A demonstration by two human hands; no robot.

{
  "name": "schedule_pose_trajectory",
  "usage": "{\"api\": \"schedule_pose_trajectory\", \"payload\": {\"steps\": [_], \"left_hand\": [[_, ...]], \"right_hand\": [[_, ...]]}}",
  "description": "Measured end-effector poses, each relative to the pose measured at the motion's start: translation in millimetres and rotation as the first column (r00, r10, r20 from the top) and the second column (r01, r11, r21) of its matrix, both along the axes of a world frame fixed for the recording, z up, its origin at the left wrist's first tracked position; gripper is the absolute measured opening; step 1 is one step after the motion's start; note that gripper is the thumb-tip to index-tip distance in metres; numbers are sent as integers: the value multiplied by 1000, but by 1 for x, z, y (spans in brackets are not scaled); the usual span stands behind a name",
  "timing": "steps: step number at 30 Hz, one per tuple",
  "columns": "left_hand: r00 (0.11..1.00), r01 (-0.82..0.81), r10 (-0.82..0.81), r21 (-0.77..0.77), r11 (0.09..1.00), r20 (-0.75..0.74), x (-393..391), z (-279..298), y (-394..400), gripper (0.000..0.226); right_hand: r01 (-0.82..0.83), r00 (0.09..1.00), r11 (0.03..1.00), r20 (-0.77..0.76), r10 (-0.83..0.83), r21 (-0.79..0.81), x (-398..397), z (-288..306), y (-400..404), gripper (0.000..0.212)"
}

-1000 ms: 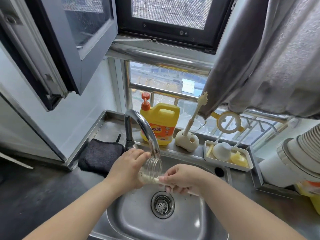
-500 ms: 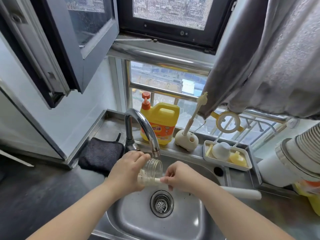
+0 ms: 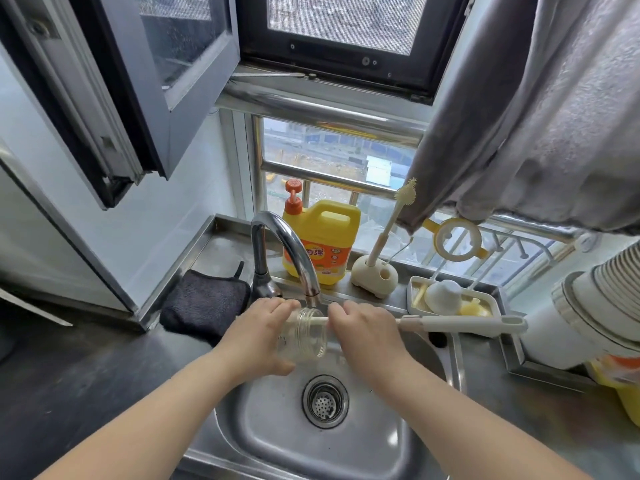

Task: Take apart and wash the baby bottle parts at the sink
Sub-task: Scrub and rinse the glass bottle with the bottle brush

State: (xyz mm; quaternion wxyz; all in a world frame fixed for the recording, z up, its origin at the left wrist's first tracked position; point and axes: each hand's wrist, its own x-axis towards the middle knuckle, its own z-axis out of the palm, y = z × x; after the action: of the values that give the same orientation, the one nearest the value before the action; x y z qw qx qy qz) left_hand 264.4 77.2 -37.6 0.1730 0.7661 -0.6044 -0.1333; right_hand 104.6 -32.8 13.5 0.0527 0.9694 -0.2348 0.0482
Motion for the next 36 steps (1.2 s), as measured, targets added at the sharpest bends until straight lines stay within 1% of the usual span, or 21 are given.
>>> {"api": "schedule_pose_trajectory", "payload": {"steps": [1,2,3,4,5,6,9,12,13,14,16,18,20,22,24,27,28,30,32,34,36], "left_hand": [[1000,8,-8,6,1000,-4,1,2,0,96],[1000,10,-10,8,1000,-7,1,4,0,96],[1000,4,-4,-6,1000,-11,1,5,0,95],[1000,6,-6,-48,999,4,1,6,1,95],[998,37,-32,-97,995,47,0,5,0,95],[994,72,-59,-142,987,91,-1,4,0,97],[978,102,-55,-233,967,200,-4,1,-4,98],[980,36,6,-204,978,201,-6,0,-7,110],[980,12,22,-170,985,197,-6,-4,-6,112],[984,6,17,-127,992,179,-7,-7,-4,110],[991,-4,17,-93,996,135,-12,-17,1,93],[996,-17,11,68,998,91,-17,-15,2,93],[976,-44,-5,222,974,216,-16,-10,-2,95],[959,-75,-5,270,960,283,-15,-3,-10,103],[966,-79,8,265,961,258,-11,0,-17,96],[985,-111,81,202,973,152,-3,-6,-18,81],[987,-127,107,178,976,120,1,-8,-17,81],[985,-175,173,145,974,21,6,-12,-16,85],[978,-190,200,132,973,-63,6,-12,-15,87],[980,-182,190,121,976,-52,6,-13,-15,88],[985,-165,169,94,982,-28,10,-13,-14,90]], "right_hand": [[-25,999,1000,25,26,-14,1,-2,1,41],[-17,1000,998,19,16,55,1,-1,3,32],[67,998,983,9,-70,170,3,-2,5,16],[190,981,911,-105,-162,366,4,0,6,2],[277,959,825,-195,-205,493,4,0,6,7],[318,947,739,-233,-220,594,4,-1,4,11],[313,950,562,-263,-170,766,2,6,0,26],[319,943,348,-257,-212,882,-1,11,-7,33],[317,937,299,-248,-244,900,-2,10,-8,33],[319,931,281,-245,-270,905,-3,7,-8,32],[336,923,309,-246,-295,890,-4,2,-6,30],[352,923,406,-241,-300,844,-4,0,-6,27],[350,931,493,-237,-278,796,-1,-2,-8,24],[333,941,536,-233,-246,776,3,-5,-6,22],[328,942,553,-221,-253,766,6,-6,-4,20],[330,944,588,-238,-230,739,7,0,-4,17],[337,941,638,-267,-207,693,6,5,-6,16],[331,932,781,-311,-185,529,7,16,-11,16],[227,955,914,-261,-141,337,8,23,-13,12],[86,974,977,-222,-42,194,10,24,-11,16],[62,975,982,-221,-22,178,11,21,-9,21]]}}
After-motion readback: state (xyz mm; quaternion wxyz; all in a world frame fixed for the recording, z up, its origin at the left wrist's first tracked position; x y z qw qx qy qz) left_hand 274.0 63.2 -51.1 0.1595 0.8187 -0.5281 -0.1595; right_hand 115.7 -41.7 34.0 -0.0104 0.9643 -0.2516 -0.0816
